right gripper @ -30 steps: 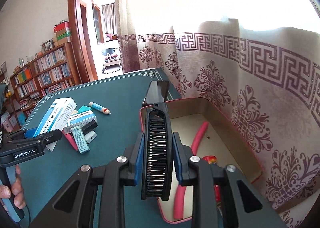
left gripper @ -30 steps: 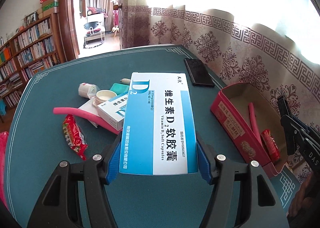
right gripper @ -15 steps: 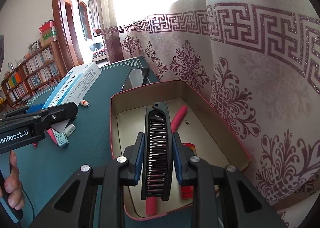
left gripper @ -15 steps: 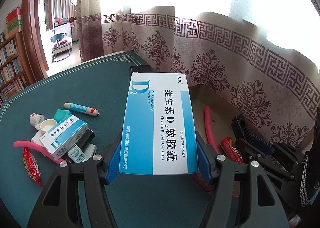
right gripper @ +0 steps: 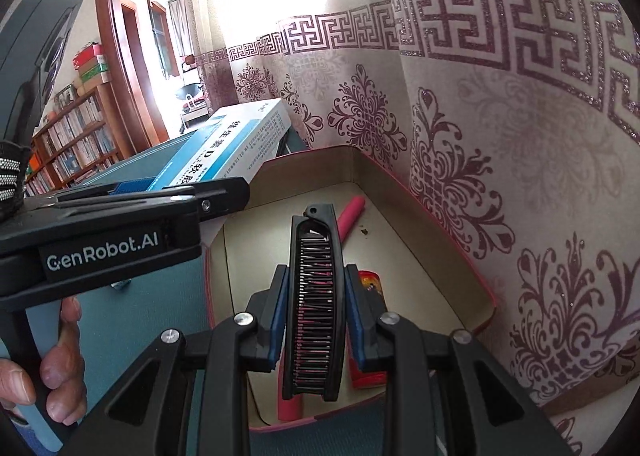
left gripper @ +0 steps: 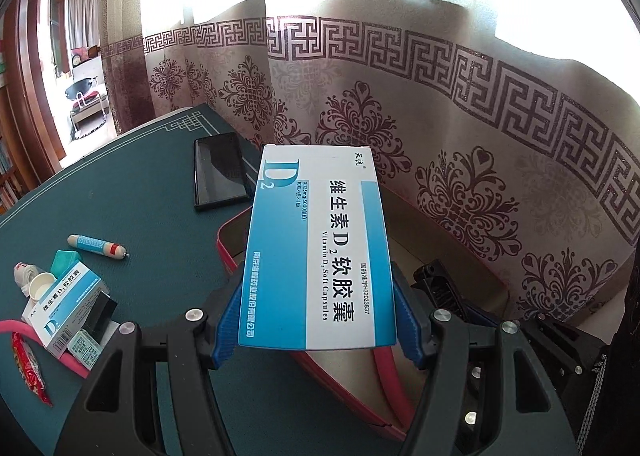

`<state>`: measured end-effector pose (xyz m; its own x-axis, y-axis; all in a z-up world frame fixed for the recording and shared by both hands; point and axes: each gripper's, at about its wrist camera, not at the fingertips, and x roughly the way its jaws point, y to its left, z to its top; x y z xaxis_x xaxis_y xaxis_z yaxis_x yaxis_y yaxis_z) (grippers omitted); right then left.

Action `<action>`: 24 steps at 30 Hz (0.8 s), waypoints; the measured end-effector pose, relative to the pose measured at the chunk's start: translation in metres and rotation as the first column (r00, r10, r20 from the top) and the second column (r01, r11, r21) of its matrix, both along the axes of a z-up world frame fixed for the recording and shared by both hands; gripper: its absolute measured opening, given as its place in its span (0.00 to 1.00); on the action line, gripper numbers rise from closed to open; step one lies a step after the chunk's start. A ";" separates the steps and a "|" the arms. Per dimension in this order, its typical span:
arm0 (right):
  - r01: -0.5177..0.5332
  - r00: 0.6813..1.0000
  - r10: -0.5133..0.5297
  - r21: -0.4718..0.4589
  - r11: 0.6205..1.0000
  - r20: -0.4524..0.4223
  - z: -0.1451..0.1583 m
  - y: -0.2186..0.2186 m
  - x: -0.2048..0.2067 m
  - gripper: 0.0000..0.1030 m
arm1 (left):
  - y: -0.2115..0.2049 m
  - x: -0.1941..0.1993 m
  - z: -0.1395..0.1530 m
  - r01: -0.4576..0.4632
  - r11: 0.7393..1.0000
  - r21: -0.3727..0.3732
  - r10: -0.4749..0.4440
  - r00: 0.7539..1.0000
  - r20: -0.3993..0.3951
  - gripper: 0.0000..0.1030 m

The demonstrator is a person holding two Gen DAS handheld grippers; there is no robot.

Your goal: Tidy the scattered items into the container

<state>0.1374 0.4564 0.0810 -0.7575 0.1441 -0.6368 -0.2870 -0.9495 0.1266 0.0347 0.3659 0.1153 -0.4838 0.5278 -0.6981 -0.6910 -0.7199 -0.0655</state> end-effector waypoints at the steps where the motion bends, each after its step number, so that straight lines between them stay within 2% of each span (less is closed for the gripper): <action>1: -0.001 1.000 0.001 -0.008 1.000 0.007 -0.001 0.001 -0.001 0.29 | 0.003 0.000 -0.001 0.003 1.000 -0.009 -0.003 1.000 0.003 0.65; 5: 0.005 0.999 -0.004 -0.052 0.999 0.034 -0.008 0.006 -0.004 0.29 | 0.007 0.000 -0.002 -0.005 0.999 -0.034 0.005 1.000 -0.006 0.66; 10: 0.019 0.999 -0.017 -0.076 0.997 0.039 -0.010 0.008 -0.004 0.32 | -0.008 -0.002 0.000 -0.016 1.000 -0.010 0.016 1.000 0.003 0.69; 12: 0.018 0.999 -0.016 -0.079 0.997 0.034 -0.010 0.007 -0.004 0.39 | -0.015 -0.005 0.001 -0.034 0.999 -0.004 0.034 0.999 0.010 0.70; 13: 0.016 0.999 -0.014 -0.079 0.997 0.030 -0.009 0.006 -0.004 0.45 | -0.019 -0.007 0.001 -0.044 0.999 0.000 0.044 0.999 0.016 0.70; 15: 0.017 1.000 -0.016 -0.070 0.997 0.018 -0.007 0.003 -0.005 0.63 | -0.029 -0.011 0.001 -0.062 0.998 0.013 0.062 0.998 0.033 0.70; 16: 0.020 1.000 -0.020 -0.060 0.998 0.006 -0.006 0.001 -0.005 0.77 | -0.034 -0.013 0.002 -0.073 0.997 0.021 0.072 0.997 0.041 0.70; 20: 0.012 0.999 -0.012 -0.011 1.000 -0.030 0.004 -0.011 -0.006 0.79 | -0.055 -0.020 0.004 -0.117 0.992 0.045 0.114 0.992 0.058 0.70; 24: -0.013 0.999 0.012 -0.010 1.000 -0.042 0.009 -0.022 -0.013 0.79 | -0.077 -0.028 0.004 -0.167 0.985 0.049 0.164 0.984 0.069 0.70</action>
<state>0.1244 0.4347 0.0895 -0.7852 0.1278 -0.6058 -0.2692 -0.9516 0.1481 0.0066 0.2890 0.1193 -0.5224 0.4823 -0.7032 -0.5557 -0.8181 -0.1483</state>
